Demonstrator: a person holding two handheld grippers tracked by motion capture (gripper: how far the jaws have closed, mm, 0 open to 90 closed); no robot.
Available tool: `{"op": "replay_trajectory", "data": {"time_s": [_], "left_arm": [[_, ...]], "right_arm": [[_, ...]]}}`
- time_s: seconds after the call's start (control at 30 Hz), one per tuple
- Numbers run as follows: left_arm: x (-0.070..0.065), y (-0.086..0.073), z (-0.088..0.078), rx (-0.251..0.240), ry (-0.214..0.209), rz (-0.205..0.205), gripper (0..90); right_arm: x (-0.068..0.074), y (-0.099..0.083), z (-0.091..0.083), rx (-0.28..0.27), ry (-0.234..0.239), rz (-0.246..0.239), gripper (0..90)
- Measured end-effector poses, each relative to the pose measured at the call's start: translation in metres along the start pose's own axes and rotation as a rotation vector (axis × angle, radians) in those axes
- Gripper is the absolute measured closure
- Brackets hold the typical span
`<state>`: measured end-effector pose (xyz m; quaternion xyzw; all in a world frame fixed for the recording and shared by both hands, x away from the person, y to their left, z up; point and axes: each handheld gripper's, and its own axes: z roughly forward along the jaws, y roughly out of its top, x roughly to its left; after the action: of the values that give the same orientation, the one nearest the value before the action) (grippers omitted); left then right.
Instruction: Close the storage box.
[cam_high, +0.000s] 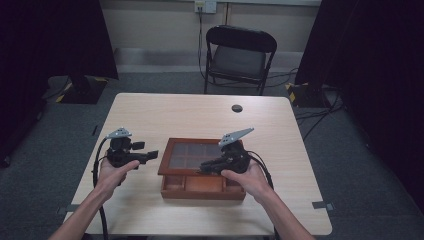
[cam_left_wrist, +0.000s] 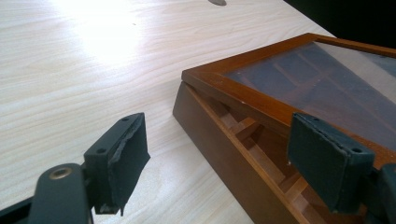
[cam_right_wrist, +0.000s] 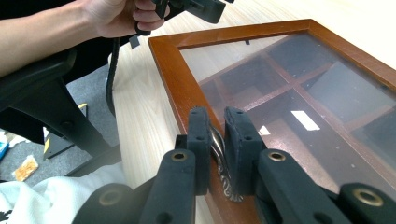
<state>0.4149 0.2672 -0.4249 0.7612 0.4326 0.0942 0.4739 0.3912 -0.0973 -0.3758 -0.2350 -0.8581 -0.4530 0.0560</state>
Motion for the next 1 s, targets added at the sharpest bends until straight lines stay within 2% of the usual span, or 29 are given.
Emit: {"op": "replay_trajectory", "data": {"time_s": [0.23, 0.67, 0.83, 0.9, 1.0], "left_arm": [[0.002, 0.0, -0.001, 0.0, 0.015, -0.013, 20.1], [-0.003, -0.001, 0.002, 0.024, -0.015, -0.003, 19.7], [-0.005, -0.002, 0.004, 0.033, -0.01, 0.008, 19.6], [-0.005, -0.002, 0.005, 0.037, -0.015, 0.009, 19.6], [-0.005, -0.002, 0.005, 0.034, -0.031, -0.009, 19.6]], "right_arm": [[0.002, -0.008, 0.005, 0.023, -0.004, -0.012, 81.5], [0.003, -0.018, 0.017, 0.063, 0.001, -0.015, 81.7], [0.003, -0.021, 0.025, 0.088, 0.004, -0.014, 81.9], [0.003, -0.022, 0.028, 0.079, 0.004, -0.012, 82.1], [0.001, -0.023, 0.032, 0.076, 0.01, -0.007, 82.4]]}}
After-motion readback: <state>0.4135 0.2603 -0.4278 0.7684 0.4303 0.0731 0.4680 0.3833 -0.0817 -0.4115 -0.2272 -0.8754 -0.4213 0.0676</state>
